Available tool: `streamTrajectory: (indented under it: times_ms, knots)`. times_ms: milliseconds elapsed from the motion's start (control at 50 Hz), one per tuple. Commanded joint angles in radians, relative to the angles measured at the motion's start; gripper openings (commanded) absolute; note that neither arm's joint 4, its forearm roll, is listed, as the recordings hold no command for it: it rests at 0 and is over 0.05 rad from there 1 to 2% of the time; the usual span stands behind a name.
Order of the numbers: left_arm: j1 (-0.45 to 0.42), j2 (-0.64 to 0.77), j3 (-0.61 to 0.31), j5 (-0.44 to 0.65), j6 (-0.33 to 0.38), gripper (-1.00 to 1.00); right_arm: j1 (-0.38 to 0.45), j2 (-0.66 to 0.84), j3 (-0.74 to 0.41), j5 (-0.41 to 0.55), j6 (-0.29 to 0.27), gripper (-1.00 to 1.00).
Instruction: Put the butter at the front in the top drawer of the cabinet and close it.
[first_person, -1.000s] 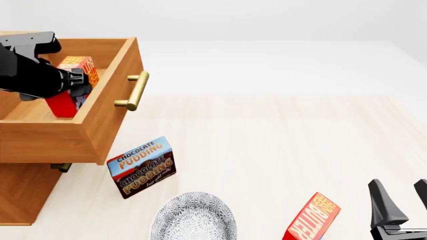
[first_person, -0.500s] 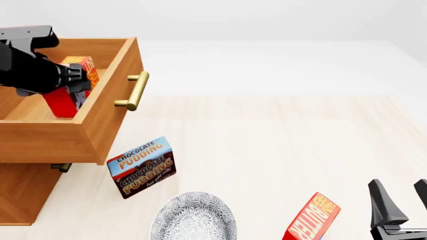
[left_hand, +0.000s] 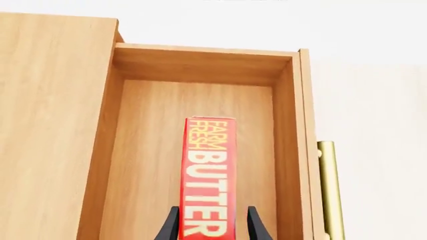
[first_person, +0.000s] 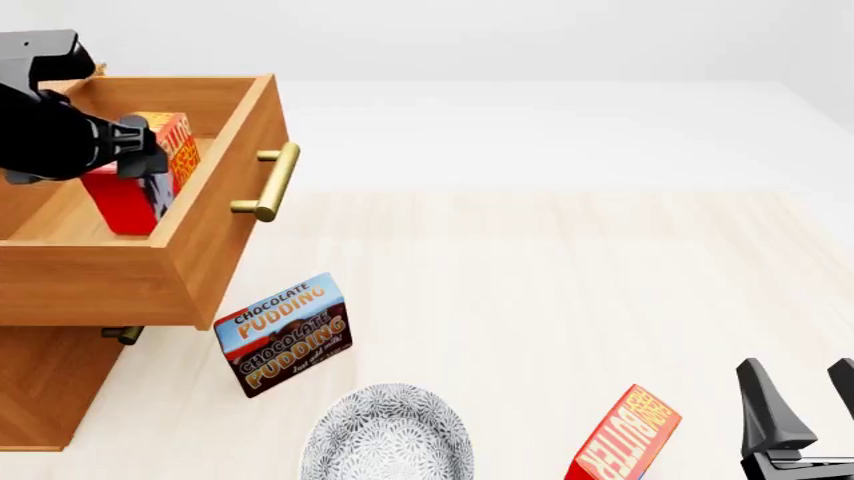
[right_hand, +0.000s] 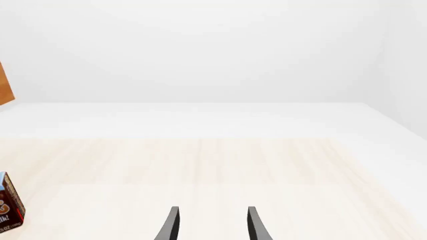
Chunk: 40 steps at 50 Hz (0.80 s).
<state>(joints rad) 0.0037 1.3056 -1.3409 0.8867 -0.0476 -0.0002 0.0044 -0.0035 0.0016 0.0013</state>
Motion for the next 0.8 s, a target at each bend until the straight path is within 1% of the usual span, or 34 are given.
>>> streamTrajectory:
  times_ms: [20,300,460,520,560,800]
  knots:
    - [-0.004,-0.044,-0.009,0.037,0.016,1.00,0.000,0.000,0.000,-0.001,0.000,1.00]
    - [-0.009,-0.132,0.021,0.080,0.018,1.00,0.000,0.000,0.000,-0.001,0.000,1.00]
    - [-0.005,-0.207,0.022,0.134,0.035,1.00,0.000,0.000,0.000,-0.001,0.000,1.00]
    - [-0.018,-0.236,0.023,0.153,0.039,1.00,0.000,0.000,0.000,-0.001,0.000,1.00]
    - [-0.032,-0.253,0.013,0.166,0.035,1.00,0.000,0.000,0.000,-0.001,0.000,1.00]
    - [-0.060,-0.314,-0.052,0.253,0.079,1.00,0.000,0.000,0.000,-0.001,0.000,1.00]
